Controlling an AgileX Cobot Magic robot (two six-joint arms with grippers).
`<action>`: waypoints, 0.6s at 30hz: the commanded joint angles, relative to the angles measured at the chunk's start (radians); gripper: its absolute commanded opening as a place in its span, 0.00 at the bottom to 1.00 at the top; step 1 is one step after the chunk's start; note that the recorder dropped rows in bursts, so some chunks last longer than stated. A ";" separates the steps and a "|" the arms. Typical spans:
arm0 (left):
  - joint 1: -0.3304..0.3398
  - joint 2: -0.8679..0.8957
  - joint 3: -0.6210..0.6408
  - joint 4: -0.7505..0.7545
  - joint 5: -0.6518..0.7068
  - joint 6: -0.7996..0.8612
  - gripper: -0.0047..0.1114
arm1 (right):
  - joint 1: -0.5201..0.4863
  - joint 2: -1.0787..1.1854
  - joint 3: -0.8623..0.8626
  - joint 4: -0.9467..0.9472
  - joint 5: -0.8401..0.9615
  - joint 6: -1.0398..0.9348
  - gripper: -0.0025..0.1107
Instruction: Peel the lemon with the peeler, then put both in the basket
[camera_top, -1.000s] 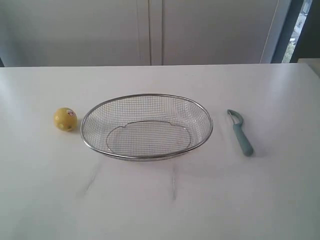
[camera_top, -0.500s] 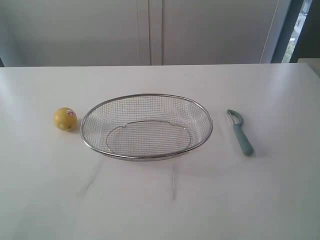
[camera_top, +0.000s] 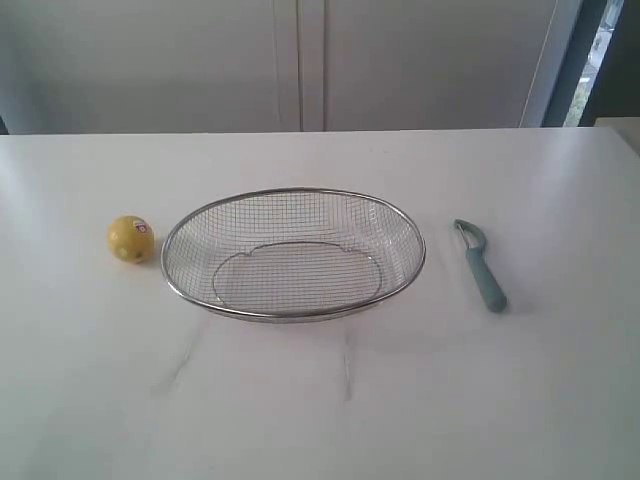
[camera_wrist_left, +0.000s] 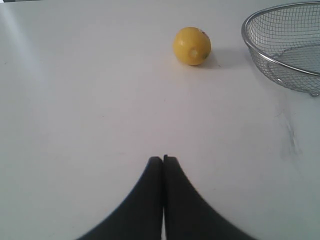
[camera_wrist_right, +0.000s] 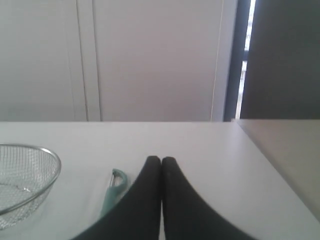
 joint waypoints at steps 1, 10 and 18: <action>-0.005 -0.005 0.003 -0.006 0.003 0.001 0.04 | -0.008 -0.006 0.005 -0.001 -0.079 0.002 0.02; -0.005 -0.005 0.003 -0.006 0.003 0.001 0.04 | -0.008 -0.006 0.005 -0.001 -0.086 0.002 0.02; -0.005 -0.005 0.003 -0.006 0.003 0.001 0.04 | -0.008 -0.006 0.005 -0.001 -0.201 0.019 0.02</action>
